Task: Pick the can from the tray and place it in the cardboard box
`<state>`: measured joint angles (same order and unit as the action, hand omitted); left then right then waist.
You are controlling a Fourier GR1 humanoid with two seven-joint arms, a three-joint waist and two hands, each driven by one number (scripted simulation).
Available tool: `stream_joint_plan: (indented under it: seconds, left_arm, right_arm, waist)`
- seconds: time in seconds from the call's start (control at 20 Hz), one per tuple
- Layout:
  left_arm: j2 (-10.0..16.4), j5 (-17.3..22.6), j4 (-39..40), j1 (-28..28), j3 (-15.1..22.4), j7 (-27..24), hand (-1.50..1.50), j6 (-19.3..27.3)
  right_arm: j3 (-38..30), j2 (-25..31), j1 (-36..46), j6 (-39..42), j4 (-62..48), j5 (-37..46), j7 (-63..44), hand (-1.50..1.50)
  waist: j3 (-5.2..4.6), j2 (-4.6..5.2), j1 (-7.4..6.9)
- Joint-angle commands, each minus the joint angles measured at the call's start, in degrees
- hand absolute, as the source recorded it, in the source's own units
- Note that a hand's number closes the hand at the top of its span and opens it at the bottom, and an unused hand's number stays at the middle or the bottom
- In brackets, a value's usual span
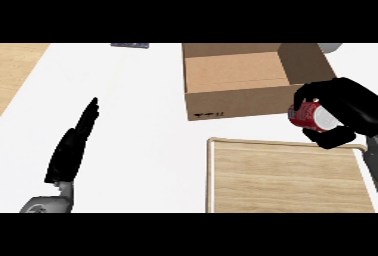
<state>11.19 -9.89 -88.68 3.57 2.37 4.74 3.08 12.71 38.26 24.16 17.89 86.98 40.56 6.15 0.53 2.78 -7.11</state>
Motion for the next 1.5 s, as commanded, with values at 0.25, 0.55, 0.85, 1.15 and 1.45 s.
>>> stream_joint_plan:
  seconds: [0.25, 0.55, 0.85, 1.15, 1.45]
  left_arm:
    - [-0.5, -0.1, 0.3, 0.4, 0.7, -0.2, 0.0, -0.3]
    - [-0.4, -1.6, 1.9, 0.5, 0.5, -1.1, 0.0, 0.9]
    - [-1.1, -1.6, 1.1, 1.2, 1.0, 1.6, 0.0, 0.8]
    - [0.1, -0.2, 0.3, -1.3, -1.6, 0.4, 0.0, 0.7]
    - [1.0, 0.4, 2.2, 0.2, -2.9, -0.5, 0.0, -0.3]
  right_arm:
    - [-10.4, 3.6, 11.3, 2.2, -18.7, -14.4, 29.6, 1.5]
    - [-13.6, 3.4, 21.1, 13.6, -30.6, -23.2, 42.6, 1.5]
    - [-9.1, 0.4, 30.7, 15.9, -39.7, -23.3, 44.5, 1.5]
    - [-5.4, -2.8, 38.3, 14.8, -47.5, -21.6, 44.2, 1.5]
    - [-1.4, -13.2, 46.1, 9.2, -53.2, -18.9, 38.1, 1.5]
  waist:
    - [-0.02, -0.06, -0.23]
    - [-0.34, -0.68, 0.41]
    - [-0.43, -1.19, 1.08]
    - [-0.5, -1.77, 2.93]
    - [-0.56, -1.74, 3.48]
